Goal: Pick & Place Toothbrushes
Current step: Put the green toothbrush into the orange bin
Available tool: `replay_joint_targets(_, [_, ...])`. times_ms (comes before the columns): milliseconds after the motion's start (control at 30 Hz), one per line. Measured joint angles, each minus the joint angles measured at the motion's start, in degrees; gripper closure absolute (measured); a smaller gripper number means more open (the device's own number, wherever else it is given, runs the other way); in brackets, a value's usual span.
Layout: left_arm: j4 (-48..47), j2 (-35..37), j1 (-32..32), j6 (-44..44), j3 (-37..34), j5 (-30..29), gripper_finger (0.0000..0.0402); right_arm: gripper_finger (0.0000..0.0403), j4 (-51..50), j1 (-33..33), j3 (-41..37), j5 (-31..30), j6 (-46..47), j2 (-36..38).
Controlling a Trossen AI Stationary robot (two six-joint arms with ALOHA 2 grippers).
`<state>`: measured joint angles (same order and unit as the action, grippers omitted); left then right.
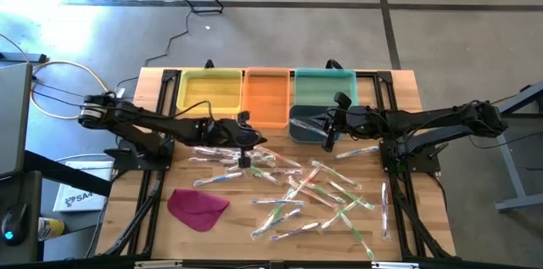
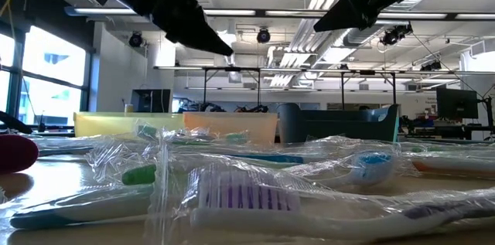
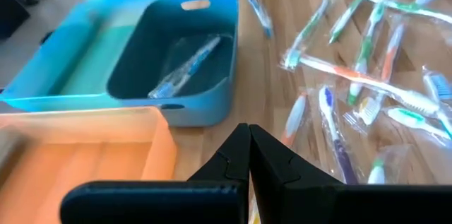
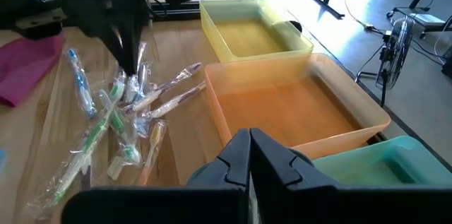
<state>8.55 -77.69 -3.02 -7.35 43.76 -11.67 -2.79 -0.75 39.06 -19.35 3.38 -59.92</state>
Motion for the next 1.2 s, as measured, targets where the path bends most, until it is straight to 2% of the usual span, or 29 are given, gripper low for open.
replay_joint_targets(300, [8.37,13.42,-0.01,-1.92,-12.02,0.58,0.0402,0.0399,-0.02,0.02,-0.01,0.0,-0.04,0.0])
replay_joint_targets(500, [8.37,21.04,-0.01,-1.95,-17.5,0.87,0.0402,0.0399,-0.07,0.02,-0.01,0.04,-0.1,0.0])
replay_joint_targets(700, [8.41,29.7,-0.01,-3.95,-21.14,1.26,0.0402,0.0399,-0.4,0.02,-0.01,0.04,-0.11,0.0])
replay_joint_targets(933, [6.9,38.99,-0.01,-4.12,-24.15,6.15,0.0402,0.0399,-0.4,0.02,-0.01,-0.03,-0.04,0.0])
replay_joint_targets(1200, [1.55,42.14,-0.01,-0.72,-24.71,7.01,0.0402,0.04,-0.35,0.73,-0.01,-0.61,2.93,0.0])
